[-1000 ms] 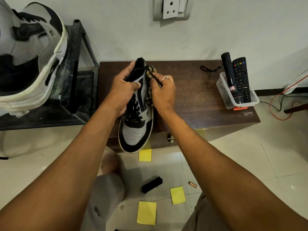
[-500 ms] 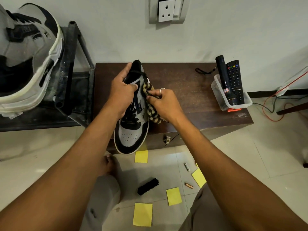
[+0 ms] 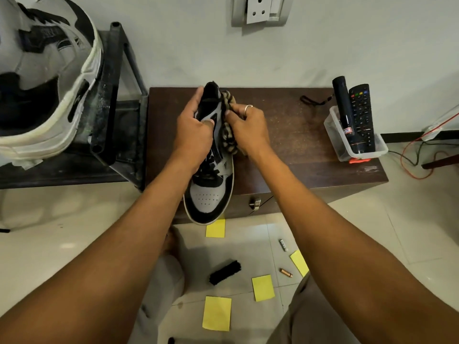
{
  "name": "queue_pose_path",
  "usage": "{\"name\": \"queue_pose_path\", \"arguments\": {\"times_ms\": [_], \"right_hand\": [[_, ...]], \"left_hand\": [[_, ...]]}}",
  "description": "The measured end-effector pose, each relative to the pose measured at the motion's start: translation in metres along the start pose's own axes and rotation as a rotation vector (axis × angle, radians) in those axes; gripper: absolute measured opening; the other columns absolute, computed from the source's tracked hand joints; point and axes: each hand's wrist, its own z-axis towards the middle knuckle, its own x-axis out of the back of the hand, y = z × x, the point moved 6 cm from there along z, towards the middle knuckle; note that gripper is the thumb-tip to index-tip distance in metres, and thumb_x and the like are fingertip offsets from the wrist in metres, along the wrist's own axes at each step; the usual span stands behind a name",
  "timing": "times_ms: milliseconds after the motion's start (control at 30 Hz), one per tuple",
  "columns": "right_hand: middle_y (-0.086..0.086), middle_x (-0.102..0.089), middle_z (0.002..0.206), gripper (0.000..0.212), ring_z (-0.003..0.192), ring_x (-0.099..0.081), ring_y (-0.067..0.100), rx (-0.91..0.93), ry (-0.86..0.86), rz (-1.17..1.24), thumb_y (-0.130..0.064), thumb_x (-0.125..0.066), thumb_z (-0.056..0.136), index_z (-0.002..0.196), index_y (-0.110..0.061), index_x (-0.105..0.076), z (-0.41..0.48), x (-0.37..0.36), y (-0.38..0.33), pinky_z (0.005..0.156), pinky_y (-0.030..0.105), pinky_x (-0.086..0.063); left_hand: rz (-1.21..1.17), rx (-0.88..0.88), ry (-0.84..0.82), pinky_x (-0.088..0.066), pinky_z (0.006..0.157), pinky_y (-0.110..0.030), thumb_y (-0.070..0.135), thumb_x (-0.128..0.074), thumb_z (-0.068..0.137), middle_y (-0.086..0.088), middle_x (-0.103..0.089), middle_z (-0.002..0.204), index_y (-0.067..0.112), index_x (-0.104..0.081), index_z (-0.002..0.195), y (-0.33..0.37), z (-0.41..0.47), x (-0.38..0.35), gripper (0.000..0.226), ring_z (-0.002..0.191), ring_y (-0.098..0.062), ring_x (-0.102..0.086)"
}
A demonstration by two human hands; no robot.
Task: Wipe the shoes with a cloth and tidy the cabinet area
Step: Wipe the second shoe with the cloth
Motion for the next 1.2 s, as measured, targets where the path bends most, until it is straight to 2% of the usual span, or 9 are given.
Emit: {"name": "queue_pose_path", "arguments": {"times_ms": [133, 267, 433, 633, 767, 833, 967, 1067, 1200], "right_hand": [[-0.013, -0.066, 0.118, 0.029, 0.104, -0.062, -0.003, 0.025, -0.132, -0.117, -0.018, -0.065, 0.097, 0.125, -0.016, -0.073, -0.048, 0.006, 0.003, 0.09, 0.005, -0.047], [-0.001, -0.068, 0.12, 0.031, 0.112, -0.063, 0.008, 0.022, -0.209, -0.184, -0.028, -0.063, 0.095, 0.125, -0.026, -0.073, -0.09, 0.003, 0.012, 0.1, 0.03, -0.053], [-0.007, -0.06, 0.111, 0.03, 0.101, -0.057, 0.003, 0.05, -0.245, -0.289, -0.024, -0.067, 0.097, 0.126, -0.022, -0.072, -0.101, 0.014, 0.005, 0.087, 0.011, -0.046], [-0.004, -0.047, 0.101, 0.031, 0.078, -0.051, 0.003, 0.134, -0.07, -0.43, -0.027, -0.062, 0.1, 0.13, -0.025, -0.069, -0.078, 0.013, 0.001, 0.076, 0.023, -0.051], [-0.001, -0.052, 0.107, 0.031, 0.084, -0.056, 0.008, 0.093, 0.044, -0.37, -0.024, -0.062, 0.1, 0.13, -0.022, -0.068, -0.063, 0.011, -0.004, 0.082, 0.028, -0.056], [0.0, -0.054, 0.11, 0.031, 0.088, -0.058, 0.01, 0.082, 0.033, -0.349, -0.023, -0.061, 0.1, 0.13, -0.02, -0.069, -0.065, 0.008, -0.003, 0.085, 0.028, -0.055], [-0.001, -0.066, 0.115, 0.031, 0.1, -0.066, 0.012, 0.056, -0.113, -0.411, -0.03, -0.061, 0.096, 0.124, -0.024, -0.073, -0.08, 0.003, 0.01, 0.088, 0.034, -0.059], [-0.004, -0.068, 0.119, 0.03, 0.106, -0.065, 0.006, 0.027, -0.201, -0.413, -0.033, -0.064, 0.096, 0.123, -0.024, -0.074, -0.096, 0.007, 0.017, 0.091, 0.027, -0.057], [-0.004, -0.056, 0.114, 0.029, 0.09, -0.056, 0.004, 0.059, -0.143, -0.436, -0.027, -0.064, 0.099, 0.126, -0.02, -0.072, -0.104, 0.011, 0.012, 0.075, 0.01, -0.045]], "left_hand": [[0.027, -0.087, 0.046, -0.045, 0.112, -0.029, -0.01, -0.048, 0.09, 0.002, -0.049, 0.152, 0.019, -0.037, 0.156, 0.0, -0.008, -0.006, 0.072, 0.133, -0.006, -0.052], [0.04, -0.1, 0.07, -0.05, 0.095, -0.013, -0.011, -0.049, 0.091, 0.003, -0.051, 0.148, 0.017, -0.037, 0.156, 0.0, -0.008, -0.006, 0.072, 0.118, 0.004, -0.059], [0.035, -0.072, 0.056, -0.053, 0.075, -0.01, -0.01, -0.05, 0.093, 0.019, -0.06, 0.124, 0.021, -0.036, 0.156, -0.001, -0.008, -0.003, 0.071, 0.079, 0.015, -0.063], [0.038, -0.072, 0.017, -0.054, 0.099, -0.023, -0.009, -0.051, 0.094, 0.002, -0.057, 0.143, 0.022, -0.037, 0.156, 0.003, -0.01, -0.003, 0.071, 0.111, 0.003, -0.064], [0.038, -0.062, 0.008, -0.055, 0.087, -0.017, -0.01, -0.05, 0.094, 0.005, -0.06, 0.135, 0.023, -0.036, 0.156, 0.003, -0.01, -0.003, 0.072, 0.1, 0.006, -0.067], [0.035, -0.066, 0.013, -0.054, 0.081, -0.013, -0.01, -0.049, 0.094, 0.006, -0.059, 0.134, 0.022, -0.035, 0.156, 0.003, -0.01, -0.003, 0.071, 0.092, 0.01, -0.067], [0.031, -0.084, 0.018, -0.052, 0.099, -0.02, -0.009, -0.05, 0.094, 0.004, -0.056, 0.144, 0.02, -0.035, 0.157, 0.001, -0.008, -0.003, 0.071, 0.11, 0.008, -0.062], [0.038, -0.084, 0.019, -0.056, 0.089, -0.021, -0.008, -0.051, 0.095, 0.007, -0.059, 0.139, 0.022, -0.035, 0.157, -0.002, -0.006, -0.003, 0.071, 0.094, 0.008, -0.065], [0.033, -0.081, 0.002, -0.056, 0.092, -0.022, -0.008, -0.051, 0.095, 0.003, -0.056, 0.144, 0.024, -0.035, 0.157, -0.004, -0.005, -0.004, 0.071, 0.104, 0.005, -0.066]]}}
